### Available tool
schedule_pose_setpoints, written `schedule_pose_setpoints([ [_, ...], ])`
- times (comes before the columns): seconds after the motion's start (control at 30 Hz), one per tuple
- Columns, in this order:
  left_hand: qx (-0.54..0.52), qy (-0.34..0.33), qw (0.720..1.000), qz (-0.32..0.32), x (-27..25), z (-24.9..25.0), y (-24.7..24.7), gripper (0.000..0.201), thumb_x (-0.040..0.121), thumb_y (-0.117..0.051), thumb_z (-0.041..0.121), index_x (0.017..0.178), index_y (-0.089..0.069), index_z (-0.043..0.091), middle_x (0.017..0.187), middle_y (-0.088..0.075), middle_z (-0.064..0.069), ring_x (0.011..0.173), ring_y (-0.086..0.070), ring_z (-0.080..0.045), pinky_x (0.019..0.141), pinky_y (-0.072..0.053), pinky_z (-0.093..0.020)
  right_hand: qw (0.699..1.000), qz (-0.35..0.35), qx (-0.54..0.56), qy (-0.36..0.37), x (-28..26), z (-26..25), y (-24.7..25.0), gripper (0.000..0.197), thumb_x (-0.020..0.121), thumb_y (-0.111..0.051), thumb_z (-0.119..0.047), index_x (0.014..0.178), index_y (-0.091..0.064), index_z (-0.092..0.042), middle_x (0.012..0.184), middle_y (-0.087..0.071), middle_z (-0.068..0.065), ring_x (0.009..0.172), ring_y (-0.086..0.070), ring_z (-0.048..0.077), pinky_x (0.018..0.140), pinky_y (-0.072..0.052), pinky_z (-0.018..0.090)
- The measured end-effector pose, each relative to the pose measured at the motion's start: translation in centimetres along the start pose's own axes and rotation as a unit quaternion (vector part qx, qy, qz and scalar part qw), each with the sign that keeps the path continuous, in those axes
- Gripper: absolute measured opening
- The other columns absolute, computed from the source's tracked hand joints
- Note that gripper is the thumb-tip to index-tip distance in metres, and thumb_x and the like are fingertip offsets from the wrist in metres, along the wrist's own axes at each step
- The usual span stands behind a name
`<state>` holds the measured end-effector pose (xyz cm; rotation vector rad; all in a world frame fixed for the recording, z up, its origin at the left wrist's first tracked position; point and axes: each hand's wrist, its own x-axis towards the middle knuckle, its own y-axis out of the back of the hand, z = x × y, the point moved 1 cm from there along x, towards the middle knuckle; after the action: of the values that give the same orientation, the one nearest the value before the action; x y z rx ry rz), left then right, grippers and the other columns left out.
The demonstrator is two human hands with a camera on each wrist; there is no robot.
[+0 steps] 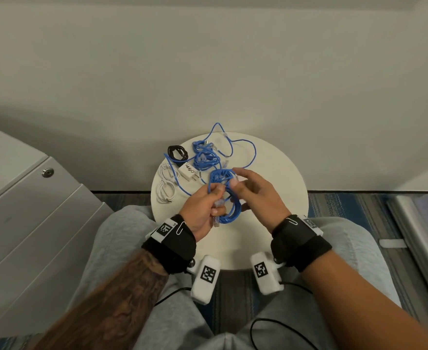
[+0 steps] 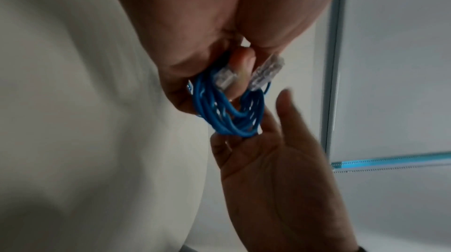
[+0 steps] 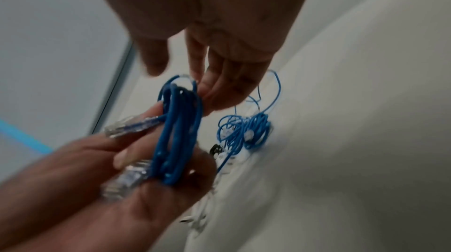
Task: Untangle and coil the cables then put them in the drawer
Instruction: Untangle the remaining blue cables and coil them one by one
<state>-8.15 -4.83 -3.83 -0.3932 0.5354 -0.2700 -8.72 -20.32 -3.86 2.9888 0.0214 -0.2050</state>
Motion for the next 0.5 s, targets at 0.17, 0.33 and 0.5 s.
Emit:
schedule_pose_setpoints([
  [0.17, -0.021, -0.008, 0.999, 0.025, -0.1, -0.3, 0.0, 0.012, 0.103, -0.046, 0.017, 0.097, -0.055, 0.012, 0.054, -0.040, 0.004, 0.047, -0.045, -0.007, 0.052, -0.050, -0.023, 0.984, -0.098, -0.133, 0.058, -0.7, 0.7, -0.9, 0.084, 0.078, -0.080, -0.049, 0.148, -0.038, -0.033, 0.119, -0.062, -0.010, 0.105, -0.063, 0.004, 0.092, -0.052, 0.023],
  [0.33, -0.050, 0.001, 0.999, 0.005, -0.2, -0.1, -0.1, 0.017, 0.104, -0.040, 0.014, 0.094, -0.054, 0.014, 0.050, -0.048, 0.006, 0.044, -0.048, -0.004, 0.055, -0.048, -0.021, 0.976, -0.042, -0.200, 0.073, -1.2, 1.1, -2.1, 0.082, 0.080, -0.055, -0.076, 0.144, -0.044, -0.027, 0.105, -0.066, -0.011, 0.092, -0.063, 0.004, 0.088, -0.053, 0.031],
  [0.5, -0.047, -0.015, 0.999, 0.000, 0.1, -0.6, 0.2, 0.027, 0.102, -0.042, 0.016, 0.123, -0.056, 0.007, 0.062, -0.033, 0.002, 0.054, -0.029, -0.007, 0.056, -0.032, -0.020, 0.985, 0.024, -0.162, 0.058, -1.4, 1.3, -2.6, 0.057, 0.087, -0.047, -0.074, 0.121, -0.055, -0.030, 0.093, -0.071, -0.007, 0.086, -0.068, 0.011, 0.082, -0.057, 0.042],
])
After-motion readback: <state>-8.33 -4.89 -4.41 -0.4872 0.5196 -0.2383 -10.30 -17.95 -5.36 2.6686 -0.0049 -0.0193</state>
